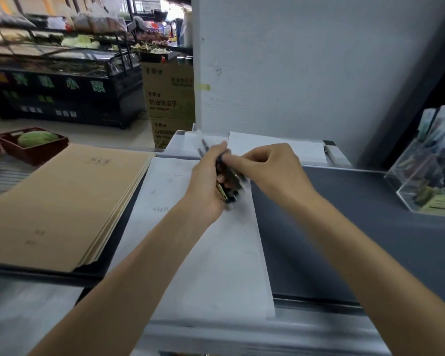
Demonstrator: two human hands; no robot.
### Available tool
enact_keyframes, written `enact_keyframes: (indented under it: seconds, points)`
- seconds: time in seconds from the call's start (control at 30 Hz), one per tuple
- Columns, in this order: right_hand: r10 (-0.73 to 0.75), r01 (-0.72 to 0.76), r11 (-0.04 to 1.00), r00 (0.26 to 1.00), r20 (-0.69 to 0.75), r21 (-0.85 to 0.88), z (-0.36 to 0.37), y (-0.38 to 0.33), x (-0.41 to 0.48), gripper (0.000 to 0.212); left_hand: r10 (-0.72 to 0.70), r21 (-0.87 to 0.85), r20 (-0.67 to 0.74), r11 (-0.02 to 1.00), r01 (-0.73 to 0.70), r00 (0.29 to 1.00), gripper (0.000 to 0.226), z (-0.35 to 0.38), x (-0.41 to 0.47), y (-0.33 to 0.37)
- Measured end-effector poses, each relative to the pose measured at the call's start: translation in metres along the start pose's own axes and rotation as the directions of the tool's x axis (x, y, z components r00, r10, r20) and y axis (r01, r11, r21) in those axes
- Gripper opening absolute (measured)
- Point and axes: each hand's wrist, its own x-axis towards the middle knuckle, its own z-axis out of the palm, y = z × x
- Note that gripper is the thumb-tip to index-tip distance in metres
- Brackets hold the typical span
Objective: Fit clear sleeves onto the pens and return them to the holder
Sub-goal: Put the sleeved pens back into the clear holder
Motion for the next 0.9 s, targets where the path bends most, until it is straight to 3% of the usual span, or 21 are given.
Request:
enact_keyframes:
  seconds: [0.2,0.4,0.47,0.53,0.63,0.83,0.9]
  points:
    - [0.085,-0.082,0.996,0.992,-0.093,0.037,-0.033,0.030,0.012,0.037,-0.017,-0.282,0.013,0.959,0.020,1.000,0.037,-0.002,0.004,0.007]
    - [0.119,-0.117,0.993,0.979,-0.168,0.022,-0.050,0.074,0.002,0.040,0.010,-0.243,0.046,0.970,0.002,0.999,0.030,0.003,0.001,0.005]
    - [0.118,-0.116,0.993,0.974,-0.193,0.022,-0.050,0.084,-0.007,0.041,0.107,-0.115,0.162,0.989,-0.088,0.981,0.031,0.007,-0.001,0.002]
    - [0.112,-0.106,0.994,0.971,-0.211,0.039,-0.051,0.092,-0.019,0.041,0.199,0.165,0.313,0.952,-0.259,0.929,0.031,0.011,-0.004,-0.007]
    - [0.098,-0.088,0.995,0.966,-0.239,0.055,-0.060,0.100,-0.037,0.040,0.163,0.399,0.467,0.838,-0.372,0.869,0.033,0.015,-0.010,-0.023]
    - [0.032,-0.044,0.998,0.966,-0.257,-0.039,-0.084,0.114,-0.078,0.040,0.150,0.487,0.471,0.778,-0.397,0.870,0.035,0.013,-0.019,-0.029]
    - [0.012,-0.031,0.997,0.968,-0.250,-0.072,-0.095,0.118,-0.088,0.039,0.106,0.606,0.457,0.690,-0.397,0.883,0.037,0.011,-0.019,-0.033]
